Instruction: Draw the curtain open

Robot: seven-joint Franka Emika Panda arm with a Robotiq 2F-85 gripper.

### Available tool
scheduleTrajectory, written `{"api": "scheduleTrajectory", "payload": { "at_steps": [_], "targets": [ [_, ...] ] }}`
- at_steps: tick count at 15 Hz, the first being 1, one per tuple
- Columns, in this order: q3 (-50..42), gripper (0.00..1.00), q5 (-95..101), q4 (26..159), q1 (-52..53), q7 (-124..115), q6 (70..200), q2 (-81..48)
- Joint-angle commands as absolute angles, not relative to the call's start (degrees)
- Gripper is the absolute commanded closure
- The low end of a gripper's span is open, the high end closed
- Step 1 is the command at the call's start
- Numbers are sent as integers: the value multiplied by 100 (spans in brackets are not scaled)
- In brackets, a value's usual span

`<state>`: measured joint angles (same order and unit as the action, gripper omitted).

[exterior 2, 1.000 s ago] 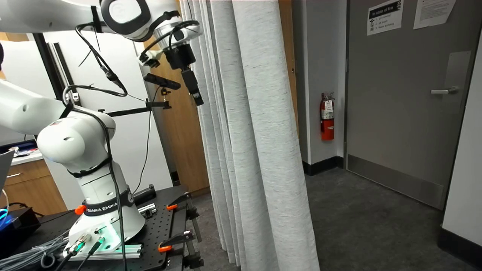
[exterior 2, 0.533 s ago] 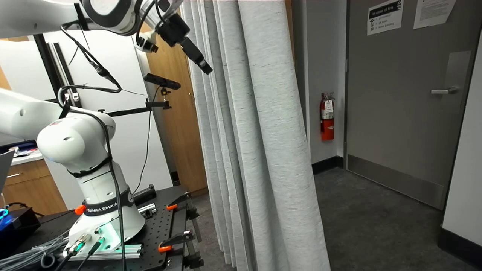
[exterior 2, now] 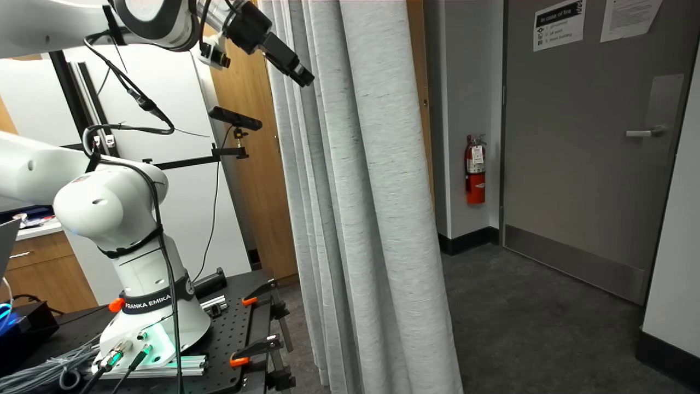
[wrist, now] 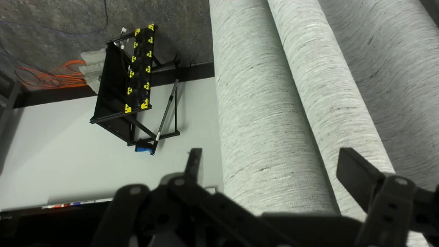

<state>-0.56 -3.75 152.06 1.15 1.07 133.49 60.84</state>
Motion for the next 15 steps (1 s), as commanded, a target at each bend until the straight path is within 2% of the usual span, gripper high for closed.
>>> {"api": "scheduleTrajectory", "payload": {
  "at_steps": [1, 8, 15],
  "targets": [
    [-67, 0, -356, 15194, 130, 94, 13337, 6079],
    [-137, 0, -346, 15298, 114, 148, 13411, 6100],
    [-280, 0, -336, 15513, 68, 172, 15499, 4736]
  ]
}}
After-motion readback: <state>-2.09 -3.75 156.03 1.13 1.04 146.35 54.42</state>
